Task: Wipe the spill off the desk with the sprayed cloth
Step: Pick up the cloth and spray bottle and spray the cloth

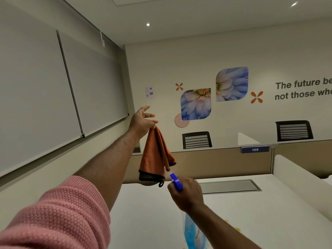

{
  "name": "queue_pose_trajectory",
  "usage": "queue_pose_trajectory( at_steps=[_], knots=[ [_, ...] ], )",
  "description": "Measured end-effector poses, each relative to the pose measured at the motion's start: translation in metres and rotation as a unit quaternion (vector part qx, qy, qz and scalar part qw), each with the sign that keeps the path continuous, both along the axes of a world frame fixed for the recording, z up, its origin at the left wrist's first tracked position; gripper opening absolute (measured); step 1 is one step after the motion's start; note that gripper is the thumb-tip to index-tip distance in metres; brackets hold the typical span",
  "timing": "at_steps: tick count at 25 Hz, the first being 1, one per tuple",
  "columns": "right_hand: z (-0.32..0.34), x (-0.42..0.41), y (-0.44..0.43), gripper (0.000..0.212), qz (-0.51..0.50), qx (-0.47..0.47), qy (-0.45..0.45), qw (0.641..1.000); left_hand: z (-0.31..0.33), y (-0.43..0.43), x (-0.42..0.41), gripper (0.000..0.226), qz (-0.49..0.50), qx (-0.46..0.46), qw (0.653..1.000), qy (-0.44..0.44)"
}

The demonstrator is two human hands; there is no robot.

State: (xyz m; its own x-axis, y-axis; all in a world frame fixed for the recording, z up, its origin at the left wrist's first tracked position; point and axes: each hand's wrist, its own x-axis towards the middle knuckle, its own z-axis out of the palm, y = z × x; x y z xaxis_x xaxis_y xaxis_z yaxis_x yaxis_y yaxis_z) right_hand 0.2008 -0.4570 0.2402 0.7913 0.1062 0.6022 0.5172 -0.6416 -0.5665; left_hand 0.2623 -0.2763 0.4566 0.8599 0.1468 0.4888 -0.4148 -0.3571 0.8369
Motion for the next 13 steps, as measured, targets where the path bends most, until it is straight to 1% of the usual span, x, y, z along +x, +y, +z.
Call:
queue_pose_trajectory(
  at_steps=[3, 6, 10, 13],
  knots=[
    [-0.011, -0.002, -0.001, 0.046, -0.005, 0.005, 0.022, 1.0, -0.002, 0.005, -0.001, 0.087, 0.007, 0.001, 1.0, 0.0],
    [-0.011, 0.001, 0.005, 0.038, 0.001, 0.026, 0.015, 1.0, -0.007, 0.013, -0.002, 0.087, 0.016, 0.004, 1.0, 0.006],
    [-0.013, 0.001, 0.016, 0.031, 0.017, 0.032, 0.021, 0.999, -0.024, 0.025, -0.007, 0.088, 0.026, -0.002, 0.999, 0.024],
    [-0.027, -0.004, 0.029, 0.016, 0.023, 0.028, 0.031, 0.999, -0.046, 0.04, -0.014, 0.089, 0.033, 0.0, 0.998, 0.044]
  ],
)
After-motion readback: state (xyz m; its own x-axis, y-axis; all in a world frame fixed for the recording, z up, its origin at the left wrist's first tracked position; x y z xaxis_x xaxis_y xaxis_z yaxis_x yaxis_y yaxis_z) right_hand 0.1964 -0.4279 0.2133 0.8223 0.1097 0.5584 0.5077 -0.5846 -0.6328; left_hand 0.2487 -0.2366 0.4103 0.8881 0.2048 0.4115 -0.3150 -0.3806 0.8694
